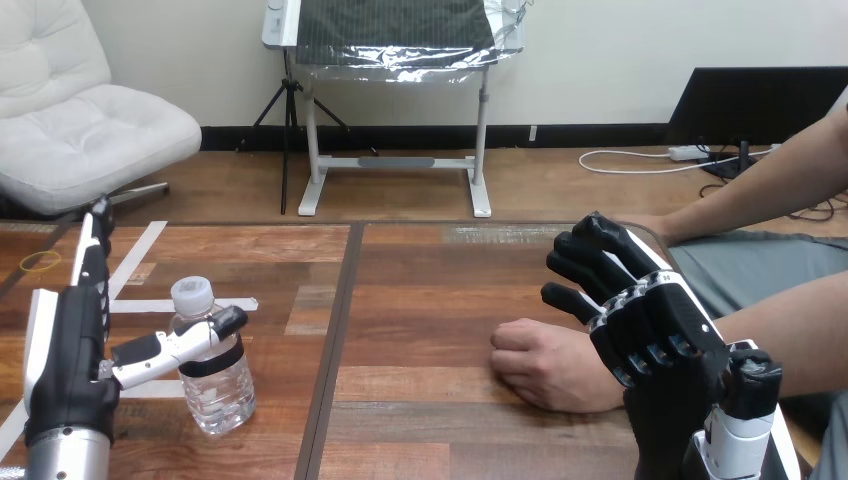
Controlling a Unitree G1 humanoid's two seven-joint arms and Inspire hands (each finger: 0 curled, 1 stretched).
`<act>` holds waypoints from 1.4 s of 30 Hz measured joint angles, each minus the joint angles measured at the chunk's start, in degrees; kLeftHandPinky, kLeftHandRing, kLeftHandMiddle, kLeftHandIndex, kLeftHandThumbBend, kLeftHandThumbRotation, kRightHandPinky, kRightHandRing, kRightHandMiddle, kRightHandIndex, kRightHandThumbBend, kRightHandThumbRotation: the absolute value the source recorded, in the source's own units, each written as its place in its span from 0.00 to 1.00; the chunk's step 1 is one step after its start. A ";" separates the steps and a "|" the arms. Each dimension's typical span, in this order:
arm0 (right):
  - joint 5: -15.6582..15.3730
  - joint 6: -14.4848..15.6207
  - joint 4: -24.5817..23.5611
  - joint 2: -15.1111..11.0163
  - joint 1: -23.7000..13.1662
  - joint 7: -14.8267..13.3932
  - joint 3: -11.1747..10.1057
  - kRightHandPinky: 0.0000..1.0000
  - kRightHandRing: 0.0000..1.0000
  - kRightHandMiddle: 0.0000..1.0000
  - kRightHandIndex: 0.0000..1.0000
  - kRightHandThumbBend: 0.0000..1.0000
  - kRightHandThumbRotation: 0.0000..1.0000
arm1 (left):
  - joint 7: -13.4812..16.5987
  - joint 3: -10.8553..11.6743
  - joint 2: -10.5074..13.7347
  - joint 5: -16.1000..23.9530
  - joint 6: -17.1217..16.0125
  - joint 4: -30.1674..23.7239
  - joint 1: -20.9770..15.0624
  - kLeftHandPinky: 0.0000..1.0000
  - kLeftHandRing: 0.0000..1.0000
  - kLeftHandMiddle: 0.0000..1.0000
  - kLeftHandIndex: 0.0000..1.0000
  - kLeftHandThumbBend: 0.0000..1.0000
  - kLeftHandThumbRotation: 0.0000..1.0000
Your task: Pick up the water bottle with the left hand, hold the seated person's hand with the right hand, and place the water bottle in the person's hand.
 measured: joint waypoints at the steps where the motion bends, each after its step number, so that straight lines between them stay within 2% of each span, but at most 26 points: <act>1: 0.00 0.00 0.00 0.00 0.04 0.00 0.00 0.81 0.85 0.84 0.84 0.75 1.00 | 0.04 -0.07 0.16 0.27 -0.02 0.34 -0.12 0.93 0.98 1.00 0.99 1.00 0.10; 11: 0.05 0.00 0.00 0.01 0.15 0.02 -0.02 0.81 0.86 0.84 0.84 0.75 1.00 | 0.24 -1.13 1.86 1.93 -0.43 4.62 -1.76 0.85 0.95 0.99 0.98 0.99 0.11; 18: 0.20 0.00 0.00 0.01 0.16 0.05 -0.04 0.81 0.86 0.84 0.84 0.75 1.00 | 0.63 -1.72 2.11 2.18 -1.01 7.31 -2.62 0.83 0.94 0.98 0.98 1.00 0.11; 25: 0.25 0.00 0.00 -0.01 0.17 0.06 -0.06 0.81 0.86 0.84 0.84 0.75 1.00 | 0.90 -2.04 2.21 2.18 -1.91 10.35 -3.51 0.84 0.95 0.98 0.98 1.00 0.12; 42: 0.46 0.02 -0.02 -0.03 0.17 0.12 -0.06 0.82 0.86 0.84 0.85 0.75 1.00 | 0.44 -3.79 2.68 2.09 -2.05 15.90 -5.39 0.92 0.98 1.00 1.00 0.98 0.13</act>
